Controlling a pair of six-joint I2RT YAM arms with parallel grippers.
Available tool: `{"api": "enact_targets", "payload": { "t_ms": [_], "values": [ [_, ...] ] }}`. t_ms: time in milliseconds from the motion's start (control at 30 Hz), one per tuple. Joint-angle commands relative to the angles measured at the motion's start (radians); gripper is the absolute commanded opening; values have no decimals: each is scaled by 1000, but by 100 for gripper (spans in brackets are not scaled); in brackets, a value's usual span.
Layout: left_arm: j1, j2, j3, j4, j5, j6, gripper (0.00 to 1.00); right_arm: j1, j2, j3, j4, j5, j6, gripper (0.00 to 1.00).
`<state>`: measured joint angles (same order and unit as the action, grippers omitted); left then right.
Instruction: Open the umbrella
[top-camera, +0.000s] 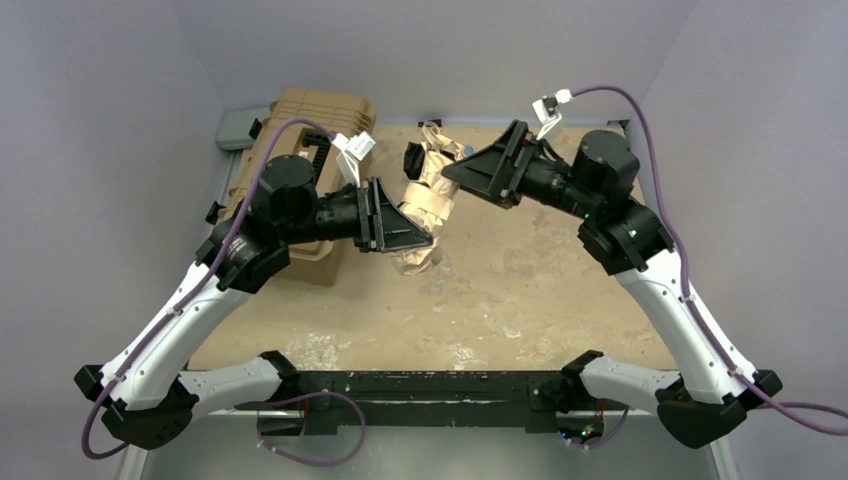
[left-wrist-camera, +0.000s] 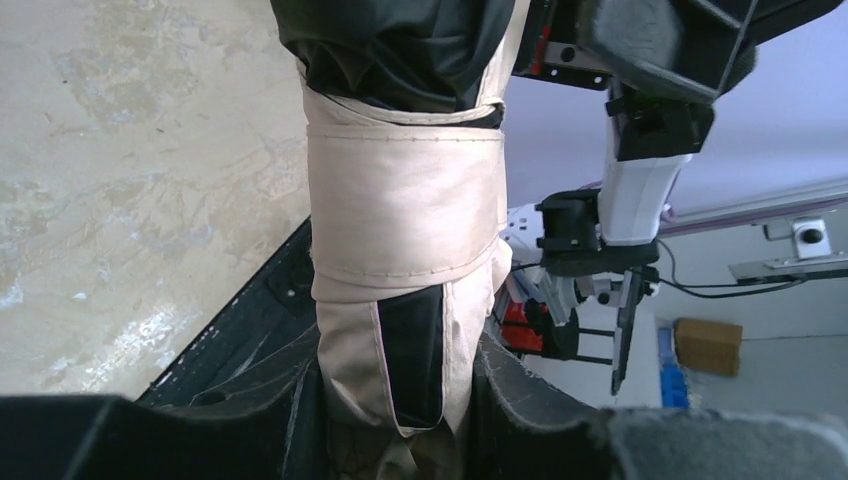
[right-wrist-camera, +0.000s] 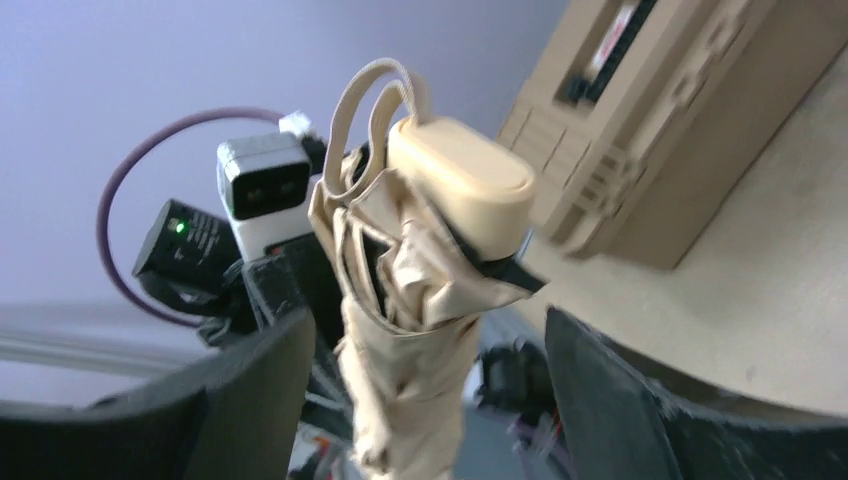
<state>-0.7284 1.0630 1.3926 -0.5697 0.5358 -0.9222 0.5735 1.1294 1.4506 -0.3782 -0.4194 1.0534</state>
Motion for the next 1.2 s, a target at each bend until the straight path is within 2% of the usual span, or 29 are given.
{"api": "enact_targets", "payload": {
  "t_ms": [0,133,300,433,533,633,933,1067,1167],
  "values": [
    [17,20,129,123,75,-98,0,-142,-68,-27,153,-210,-85,94],
    [25,54,140,297,159,-256,0,-193,-82,-46,276,-323,-90,98],
    [28,123,154,545,235,-444,0,-194,-61,-54,502,-400,25,99],
    [28,177,217,552,267,-467,0,-194,-15,12,528,-400,35,99],
    [28,197,234,624,288,-495,0,-193,17,42,552,-389,54,99],
    [26,216,240,676,319,-520,0,-194,28,27,660,-362,123,99],
    [24,229,238,762,379,-558,0,-194,90,67,822,-304,232,98],
    [21,244,259,769,402,-565,0,-195,109,69,875,-303,271,87],
    [20,248,262,759,401,-562,0,-193,122,69,859,-304,267,69]
  ]
}}
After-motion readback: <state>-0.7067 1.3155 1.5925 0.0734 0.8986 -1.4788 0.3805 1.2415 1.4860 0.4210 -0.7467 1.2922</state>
